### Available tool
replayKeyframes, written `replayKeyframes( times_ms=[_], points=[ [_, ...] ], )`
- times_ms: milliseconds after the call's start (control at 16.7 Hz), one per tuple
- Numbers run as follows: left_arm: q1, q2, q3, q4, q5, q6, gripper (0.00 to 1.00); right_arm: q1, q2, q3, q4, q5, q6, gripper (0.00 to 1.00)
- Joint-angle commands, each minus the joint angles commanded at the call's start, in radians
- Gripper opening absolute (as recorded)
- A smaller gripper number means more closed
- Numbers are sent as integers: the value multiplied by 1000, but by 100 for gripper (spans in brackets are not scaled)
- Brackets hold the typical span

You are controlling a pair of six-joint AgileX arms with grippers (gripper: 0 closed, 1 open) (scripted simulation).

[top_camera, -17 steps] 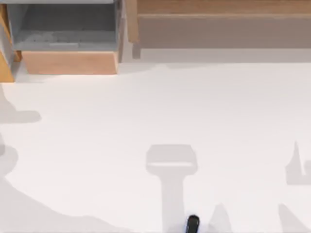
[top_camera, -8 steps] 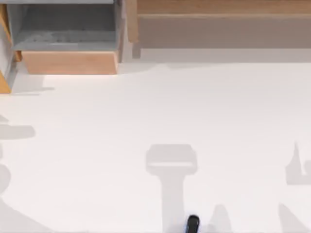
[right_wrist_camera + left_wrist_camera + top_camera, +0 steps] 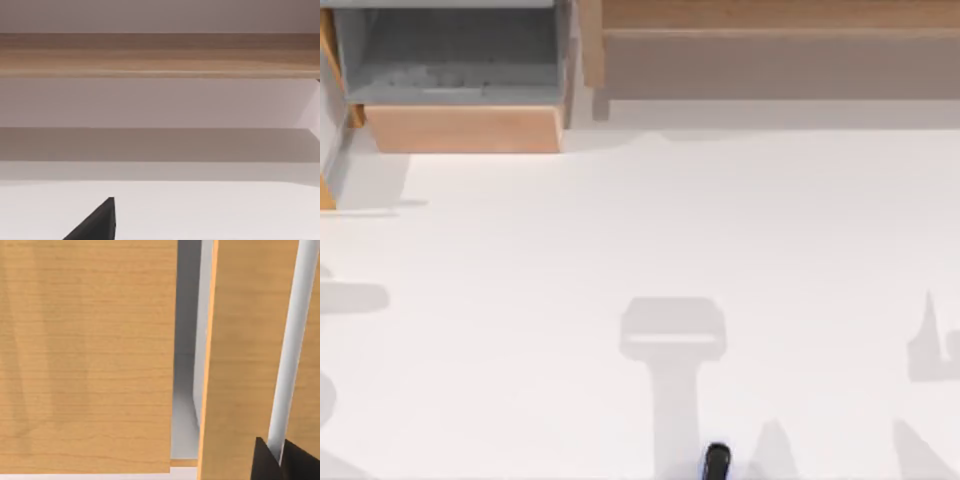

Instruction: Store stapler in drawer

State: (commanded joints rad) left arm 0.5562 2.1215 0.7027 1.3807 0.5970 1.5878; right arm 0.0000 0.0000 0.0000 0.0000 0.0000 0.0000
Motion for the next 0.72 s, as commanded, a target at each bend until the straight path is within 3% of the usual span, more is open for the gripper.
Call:
replayKeyframes(
  times_ms=[720],
  points=[
    [128,-85,-215,123,126,7,0,0,0,0,0,0,0,100]
  ],
)
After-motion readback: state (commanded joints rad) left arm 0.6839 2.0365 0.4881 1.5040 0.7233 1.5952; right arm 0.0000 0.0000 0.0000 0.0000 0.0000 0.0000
